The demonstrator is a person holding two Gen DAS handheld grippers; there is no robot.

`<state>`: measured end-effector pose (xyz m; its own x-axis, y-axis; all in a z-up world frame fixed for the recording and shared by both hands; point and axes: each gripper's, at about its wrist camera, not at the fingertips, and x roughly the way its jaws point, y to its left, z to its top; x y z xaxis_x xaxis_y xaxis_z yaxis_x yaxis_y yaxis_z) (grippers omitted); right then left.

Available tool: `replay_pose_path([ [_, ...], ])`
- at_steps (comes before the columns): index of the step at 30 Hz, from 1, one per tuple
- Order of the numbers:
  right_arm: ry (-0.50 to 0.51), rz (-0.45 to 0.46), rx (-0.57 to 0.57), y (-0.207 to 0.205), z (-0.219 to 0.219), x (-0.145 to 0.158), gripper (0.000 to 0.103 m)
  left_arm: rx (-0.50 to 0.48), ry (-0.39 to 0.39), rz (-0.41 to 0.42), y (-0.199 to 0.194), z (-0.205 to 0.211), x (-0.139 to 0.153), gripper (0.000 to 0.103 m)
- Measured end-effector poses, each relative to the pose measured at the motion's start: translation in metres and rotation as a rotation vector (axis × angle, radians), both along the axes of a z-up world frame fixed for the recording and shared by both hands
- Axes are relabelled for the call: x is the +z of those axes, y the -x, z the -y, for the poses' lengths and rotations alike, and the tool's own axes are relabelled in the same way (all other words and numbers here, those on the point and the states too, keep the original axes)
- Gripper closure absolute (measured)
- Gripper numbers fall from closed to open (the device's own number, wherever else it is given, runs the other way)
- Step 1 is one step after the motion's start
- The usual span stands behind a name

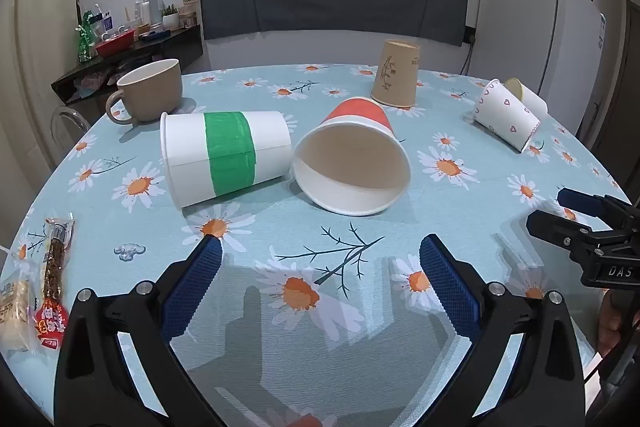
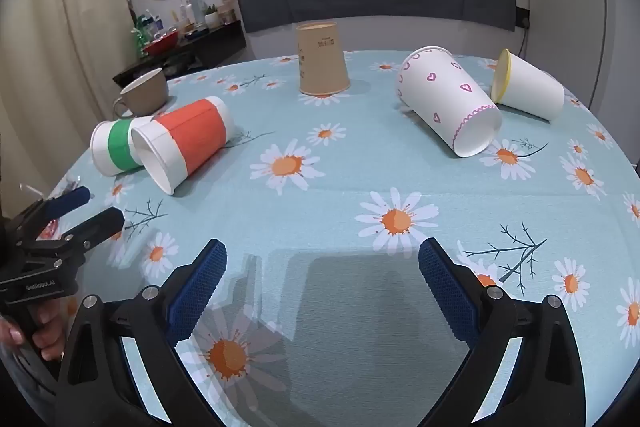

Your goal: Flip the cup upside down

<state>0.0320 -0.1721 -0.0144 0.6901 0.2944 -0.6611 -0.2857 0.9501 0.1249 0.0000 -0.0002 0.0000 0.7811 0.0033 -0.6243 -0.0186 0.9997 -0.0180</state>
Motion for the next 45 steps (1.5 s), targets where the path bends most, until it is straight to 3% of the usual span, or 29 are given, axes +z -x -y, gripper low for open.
replay_pose_path([
  [45, 0.006, -0.019, 0.004, -0.0022, -0.0041, -0.0045, 0.010, -0.003, 0.002, 0.000, -0.0005, 0.0000, 0.0000, 0.006],
])
